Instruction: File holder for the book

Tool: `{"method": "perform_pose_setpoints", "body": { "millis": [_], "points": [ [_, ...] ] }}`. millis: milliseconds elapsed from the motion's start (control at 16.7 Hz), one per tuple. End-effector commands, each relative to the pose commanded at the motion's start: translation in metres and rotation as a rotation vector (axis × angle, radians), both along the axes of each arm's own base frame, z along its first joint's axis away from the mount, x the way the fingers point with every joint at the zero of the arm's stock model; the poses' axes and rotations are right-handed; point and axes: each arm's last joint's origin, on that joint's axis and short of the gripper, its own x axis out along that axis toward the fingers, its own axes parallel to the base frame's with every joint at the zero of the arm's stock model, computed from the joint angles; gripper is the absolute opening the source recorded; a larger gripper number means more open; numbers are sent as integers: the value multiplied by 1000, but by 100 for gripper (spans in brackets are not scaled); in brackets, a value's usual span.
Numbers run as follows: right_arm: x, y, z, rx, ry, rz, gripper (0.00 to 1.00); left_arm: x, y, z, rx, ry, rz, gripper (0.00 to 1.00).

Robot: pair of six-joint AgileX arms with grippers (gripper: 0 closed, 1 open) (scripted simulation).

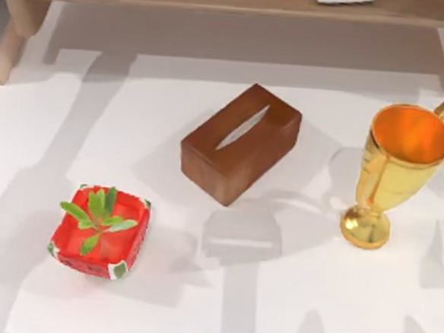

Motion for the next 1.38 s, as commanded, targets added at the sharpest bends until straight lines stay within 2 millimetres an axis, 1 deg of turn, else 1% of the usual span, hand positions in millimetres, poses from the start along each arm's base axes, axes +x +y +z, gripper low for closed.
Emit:
{"method": "perform_pose_setpoints", "body": {
  "millis": [120,180,240,360,480,600,720,840,960,1080,1200,1260,1380],
  "points": [
    [0,0,0,0,0,0,100,-7,37,12,64,-59,77,0],
    [0,0,0,0,0,0,100,-8,58,14,111,-74,126,0],
    [0,0,0,0,0,0,100,-9,81,11,166,-76,179,0],
    [0,0,0,0,0,0,100,-6,130,-6,294,-33,290,0],
    [0,0,0,0,0,0,100,-5,184,-39,435,66,393,0],
    [0,0,0,0,0,0,100,-10,240,-82,576,204,469,0],
    [0,0,0,0,0,0,100,-24,290,-131,704,362,508,0],
    [0,0,0,0,0,0,100,-46,330,-181,819,514,502,0],
    [0,0,0,0,0,0,100,-71,354,-227,924,636,453,0],
    [0,0,0,0,0,0,100,-91,363,-265,1028,706,370,0],
    [0,0,0,0,0,0,100,-102,358,-291,1142,710,266,0],
    [0,0,0,0,0,0,100,-103,350,-298,1204,684,210,0],
    [0,0,0,0,0,0,100,-98,331,-307,1330,593,104,0]
  ]
}}
